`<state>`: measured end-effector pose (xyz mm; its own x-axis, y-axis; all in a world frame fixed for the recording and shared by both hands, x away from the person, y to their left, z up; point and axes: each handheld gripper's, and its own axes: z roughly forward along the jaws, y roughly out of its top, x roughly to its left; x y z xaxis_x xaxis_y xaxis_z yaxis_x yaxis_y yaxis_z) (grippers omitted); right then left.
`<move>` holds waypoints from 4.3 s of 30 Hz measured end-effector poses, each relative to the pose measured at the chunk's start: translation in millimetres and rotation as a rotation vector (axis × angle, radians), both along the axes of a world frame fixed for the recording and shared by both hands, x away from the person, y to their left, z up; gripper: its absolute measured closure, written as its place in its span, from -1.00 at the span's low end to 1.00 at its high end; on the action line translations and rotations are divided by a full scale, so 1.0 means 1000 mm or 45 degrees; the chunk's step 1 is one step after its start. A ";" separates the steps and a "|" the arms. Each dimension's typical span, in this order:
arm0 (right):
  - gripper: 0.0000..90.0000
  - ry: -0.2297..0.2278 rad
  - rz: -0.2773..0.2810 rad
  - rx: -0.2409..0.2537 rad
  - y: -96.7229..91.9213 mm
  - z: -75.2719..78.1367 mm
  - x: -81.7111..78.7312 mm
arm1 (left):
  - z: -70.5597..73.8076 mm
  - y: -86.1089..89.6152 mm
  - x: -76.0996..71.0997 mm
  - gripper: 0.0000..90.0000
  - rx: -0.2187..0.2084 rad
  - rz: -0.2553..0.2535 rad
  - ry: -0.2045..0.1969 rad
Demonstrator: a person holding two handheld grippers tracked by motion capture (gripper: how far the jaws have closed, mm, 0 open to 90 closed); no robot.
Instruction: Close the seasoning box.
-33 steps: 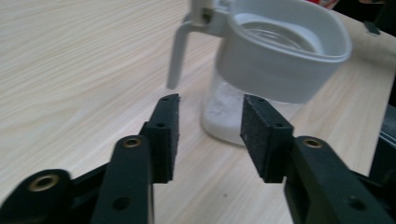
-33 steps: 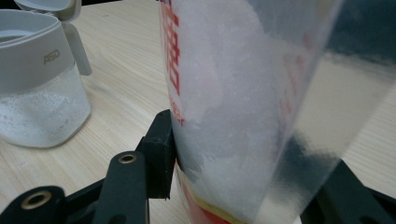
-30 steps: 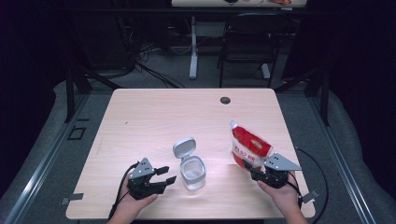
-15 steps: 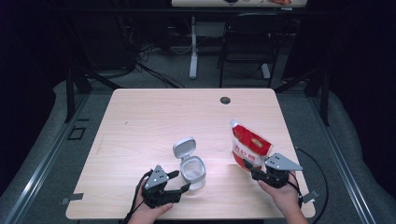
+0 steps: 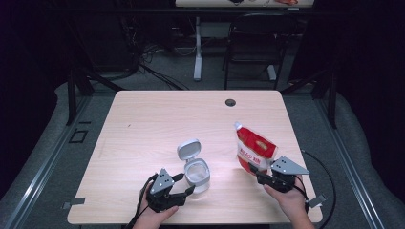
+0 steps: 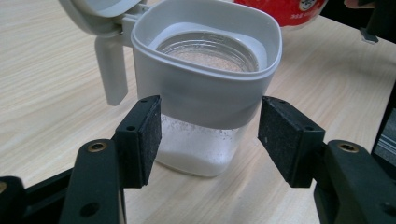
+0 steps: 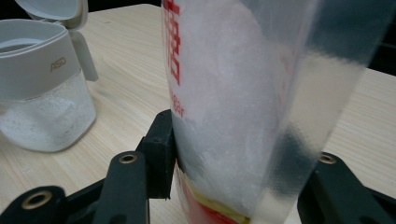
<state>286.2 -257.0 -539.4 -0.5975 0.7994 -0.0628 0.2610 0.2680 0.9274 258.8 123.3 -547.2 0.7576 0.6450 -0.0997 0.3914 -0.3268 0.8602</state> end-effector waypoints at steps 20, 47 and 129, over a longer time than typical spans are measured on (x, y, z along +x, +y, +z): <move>0.16 0.005 0.040 -0.024 0.008 0.002 -0.002 | 0.000 0.016 0.024 0.13 -0.018 0.104 0.020; 0.17 -0.023 0.139 -0.047 0.012 0.037 -0.015 | 0.013 0.031 0.020 0.15 -0.043 0.043 -0.005; 0.17 -0.376 0.068 -0.751 0.051 0.064 -0.038 | 0.012 0.041 0.024 0.15 -0.031 0.085 -0.009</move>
